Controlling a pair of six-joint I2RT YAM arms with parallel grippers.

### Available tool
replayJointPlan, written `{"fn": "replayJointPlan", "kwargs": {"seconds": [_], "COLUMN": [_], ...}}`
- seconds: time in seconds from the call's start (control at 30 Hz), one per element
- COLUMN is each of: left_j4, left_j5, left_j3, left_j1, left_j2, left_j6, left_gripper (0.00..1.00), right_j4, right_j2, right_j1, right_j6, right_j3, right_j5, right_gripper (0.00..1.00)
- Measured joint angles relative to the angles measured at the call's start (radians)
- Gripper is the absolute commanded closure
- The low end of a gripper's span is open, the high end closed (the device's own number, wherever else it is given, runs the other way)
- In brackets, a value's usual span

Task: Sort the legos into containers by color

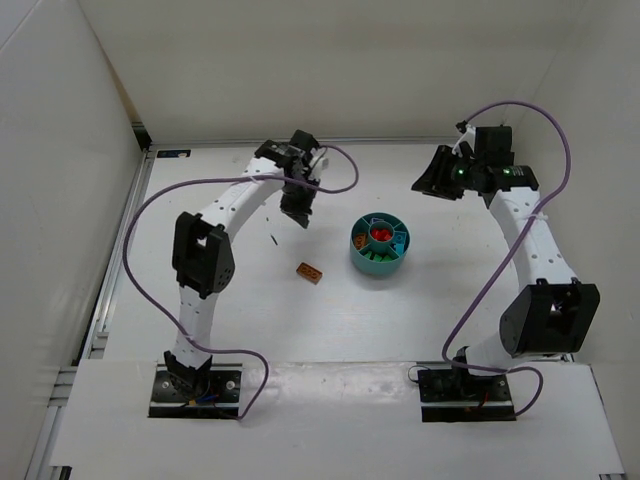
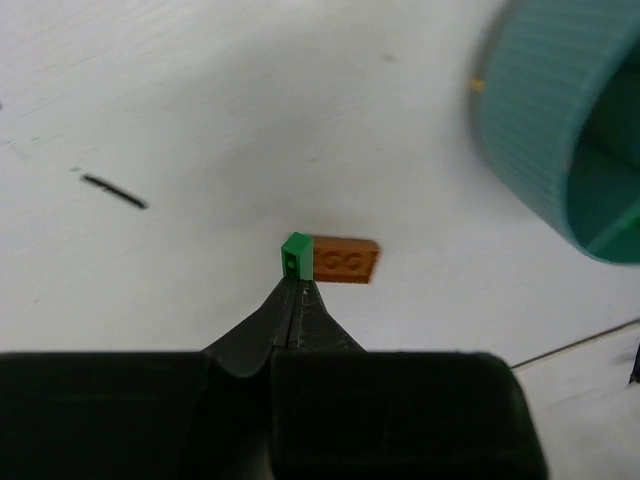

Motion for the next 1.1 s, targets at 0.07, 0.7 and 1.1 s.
{"fn": "replayJointPlan", "kwargs": {"seconds": [0.07,0.7,1.1], "left_j4": [0.000,0.086,0.085], "left_j5": [-0.004,-0.052,-0.081], "left_j3": [0.020,0.265,0.262], "left_j1": [-0.066,-0.370,-0.390], "left_j2": [-0.004,0.027,0.064], "left_j6": [0.009,-0.002,-0.002], "left_gripper": [0.95,0.82,0.82], "right_j4": [-0.002,-0.008,-0.011], "right_j2": [-0.008,-0.164,-0.164], "right_j1": [-0.009,-0.110,-0.114], "right_j6": [0.000,-0.001,-0.003], "right_j3": [-0.015,-0.122,-0.122], "right_j5": [-0.001,-0.003,-0.005], "right_gripper": [0.58,0.58,0.58]}}
